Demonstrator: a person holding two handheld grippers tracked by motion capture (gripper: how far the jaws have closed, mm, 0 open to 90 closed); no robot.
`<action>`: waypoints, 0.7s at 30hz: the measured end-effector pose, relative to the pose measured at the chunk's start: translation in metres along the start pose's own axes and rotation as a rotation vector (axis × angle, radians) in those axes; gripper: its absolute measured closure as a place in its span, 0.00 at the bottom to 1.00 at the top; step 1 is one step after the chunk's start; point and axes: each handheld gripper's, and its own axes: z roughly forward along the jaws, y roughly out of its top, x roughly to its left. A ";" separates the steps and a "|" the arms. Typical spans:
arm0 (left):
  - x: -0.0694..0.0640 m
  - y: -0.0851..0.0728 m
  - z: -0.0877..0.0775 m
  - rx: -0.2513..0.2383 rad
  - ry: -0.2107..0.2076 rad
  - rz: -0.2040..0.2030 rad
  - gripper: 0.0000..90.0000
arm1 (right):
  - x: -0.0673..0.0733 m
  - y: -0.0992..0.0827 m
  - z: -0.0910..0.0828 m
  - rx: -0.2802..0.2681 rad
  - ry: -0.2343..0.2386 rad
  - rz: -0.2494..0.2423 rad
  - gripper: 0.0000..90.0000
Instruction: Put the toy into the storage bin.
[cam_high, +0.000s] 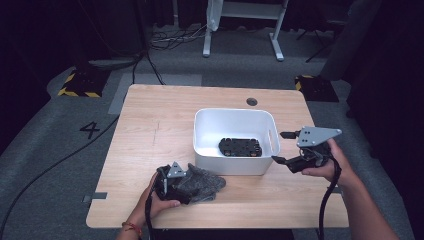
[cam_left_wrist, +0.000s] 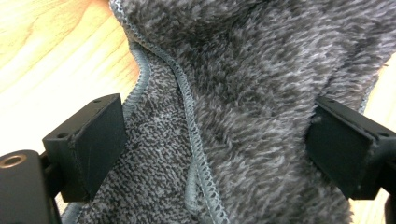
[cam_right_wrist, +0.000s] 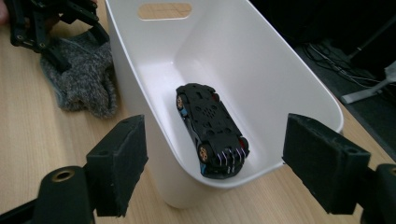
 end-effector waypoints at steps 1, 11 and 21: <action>0.000 0.000 0.000 0.000 0.000 0.001 0.10 | 0.001 -0.003 -0.002 -0.003 -0.009 0.006 0.25; 0.000 0.000 0.000 0.000 0.002 -0.001 0.10 | 0.003 -0.035 -0.010 0.008 -0.024 0.049 0.25; 0.000 0.000 0.000 0.000 0.002 -0.001 0.10 | 0.006 -0.062 -0.005 0.051 -0.039 0.084 0.25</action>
